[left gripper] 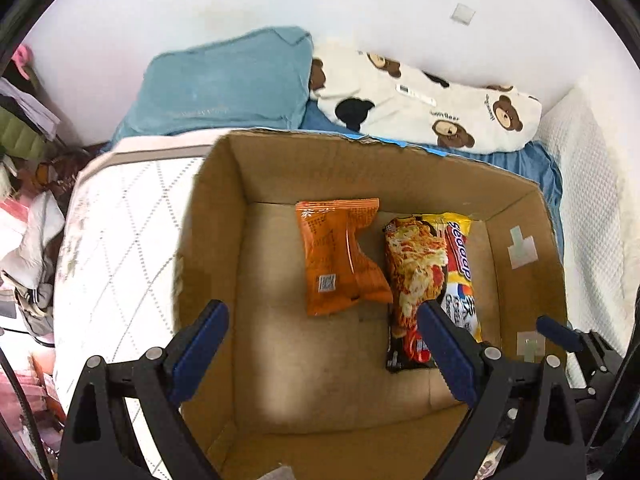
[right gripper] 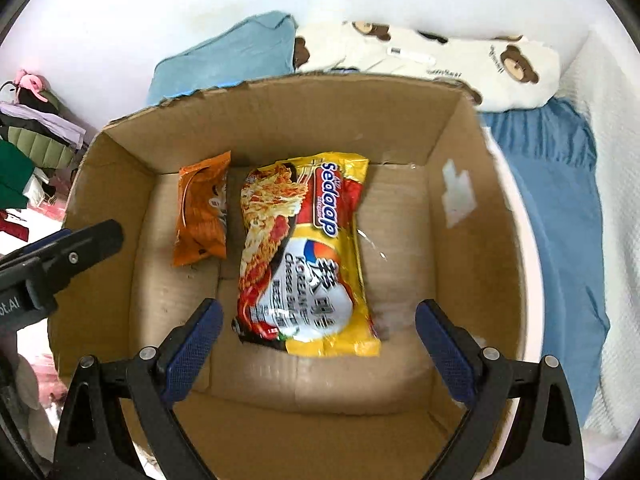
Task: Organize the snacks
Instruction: 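Carry both packets into the cardboard box and open both tools, then grasp the yellow bag with the right tool while the left tool grasps the yellow biscuit bag, then carry both yellow bags into the box and release them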
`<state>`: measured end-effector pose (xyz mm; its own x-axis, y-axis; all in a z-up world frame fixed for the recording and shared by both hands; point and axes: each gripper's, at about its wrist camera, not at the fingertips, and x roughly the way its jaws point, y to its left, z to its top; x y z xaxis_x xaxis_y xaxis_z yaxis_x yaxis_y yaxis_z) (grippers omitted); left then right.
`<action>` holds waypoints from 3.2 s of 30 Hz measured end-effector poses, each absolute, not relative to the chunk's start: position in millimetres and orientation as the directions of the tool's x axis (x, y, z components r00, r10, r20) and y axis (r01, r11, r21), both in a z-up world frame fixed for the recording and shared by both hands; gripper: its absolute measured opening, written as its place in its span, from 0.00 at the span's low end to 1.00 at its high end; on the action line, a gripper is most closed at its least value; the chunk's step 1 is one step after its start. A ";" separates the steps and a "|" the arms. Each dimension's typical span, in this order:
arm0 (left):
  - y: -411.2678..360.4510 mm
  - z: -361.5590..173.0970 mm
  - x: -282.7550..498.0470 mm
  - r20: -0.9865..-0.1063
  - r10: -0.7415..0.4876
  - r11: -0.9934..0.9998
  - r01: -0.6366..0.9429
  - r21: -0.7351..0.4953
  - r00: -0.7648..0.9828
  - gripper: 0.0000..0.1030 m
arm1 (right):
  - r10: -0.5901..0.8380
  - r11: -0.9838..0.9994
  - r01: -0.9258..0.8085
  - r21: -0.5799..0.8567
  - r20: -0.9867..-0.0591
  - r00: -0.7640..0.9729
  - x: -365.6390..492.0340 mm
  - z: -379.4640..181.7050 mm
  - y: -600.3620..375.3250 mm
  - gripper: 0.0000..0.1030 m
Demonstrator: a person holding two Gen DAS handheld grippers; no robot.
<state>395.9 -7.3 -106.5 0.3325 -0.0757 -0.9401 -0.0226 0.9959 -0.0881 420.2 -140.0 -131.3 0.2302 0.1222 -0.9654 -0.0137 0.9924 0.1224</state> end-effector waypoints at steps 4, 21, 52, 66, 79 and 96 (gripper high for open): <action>-10.0 -90.4 370.8 -0.920 -0.059 0.998 -0.012 -0.068 0.387 0.93 | 0.097 0.995 -0.017 0.096 -0.950 0.296 395.1 -108.4 -141.9 0.96; -14.6 -35.0 264.0 -0.842 -0.060 0.996 -0.022 -0.085 0.537 0.93 | 0.137 0.989 -0.015 0.147 -0.868 0.477 291.5 -23.4 -150.0 0.96; -67.5 -281.9 122.4 -0.997 -0.066 0.997 0.030 -0.067 -0.045 0.60 | 0.156 0.945 0.293 0.143 -0.987 -0.024 106.4 -236.3 -212.3 0.66; -33.1 -303.2 110.9 -0.990 -0.091 0.996 -0.031 -0.088 -0.104 0.66 | 0.173 0.971 0.167 0.171 -0.985 0.001 77.6 -249.6 -165.4 0.60; -41.3 -295.9 108.7 -0.997 -0.046 0.999 -0.031 -0.044 -0.068 0.62 | 0.116 0.974 0.194 0.119 -0.993 0.025 106.7 -268.2 -165.8 0.60; -33.4 -182.3 86.0 -0.979 -0.180 0.984 0.018 -0.179 0.098 0.40 | 0.320 0.935 0.108 0.336 -0.937 0.143 106.0 -195.3 -141.7 0.51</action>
